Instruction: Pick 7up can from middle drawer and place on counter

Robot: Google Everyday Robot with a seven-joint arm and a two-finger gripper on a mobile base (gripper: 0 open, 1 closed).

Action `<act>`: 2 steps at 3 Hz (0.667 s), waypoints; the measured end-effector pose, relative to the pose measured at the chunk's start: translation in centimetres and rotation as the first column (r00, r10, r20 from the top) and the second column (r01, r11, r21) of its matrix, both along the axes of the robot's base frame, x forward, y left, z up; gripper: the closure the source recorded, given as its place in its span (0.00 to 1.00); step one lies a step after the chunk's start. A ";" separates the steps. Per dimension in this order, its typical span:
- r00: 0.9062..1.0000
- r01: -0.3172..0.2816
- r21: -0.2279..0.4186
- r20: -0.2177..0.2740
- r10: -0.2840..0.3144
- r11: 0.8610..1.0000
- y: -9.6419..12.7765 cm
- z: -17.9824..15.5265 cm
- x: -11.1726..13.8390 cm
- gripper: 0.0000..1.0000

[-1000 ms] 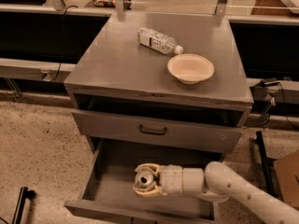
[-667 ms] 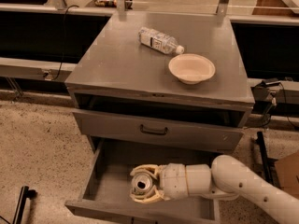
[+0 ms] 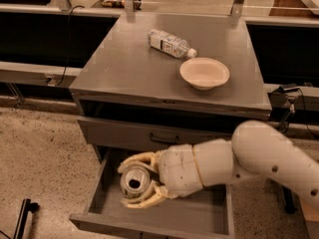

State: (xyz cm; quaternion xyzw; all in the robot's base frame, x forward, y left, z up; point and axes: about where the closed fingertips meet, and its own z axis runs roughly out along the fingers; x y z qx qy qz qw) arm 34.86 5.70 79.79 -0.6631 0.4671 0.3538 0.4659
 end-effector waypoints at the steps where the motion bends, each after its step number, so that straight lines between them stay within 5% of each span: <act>1: 0.999 0.034 0.007 -0.006 -0.034 0.999 0.5 7.5 2.8 1.00; 2: 0.994 0.105 0.036 -0.031 -0.104 0.994 1.0 12.2 7.1 1.00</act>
Offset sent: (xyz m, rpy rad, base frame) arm 0.1355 0.0175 0.1849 0.0840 0.0641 -0.2084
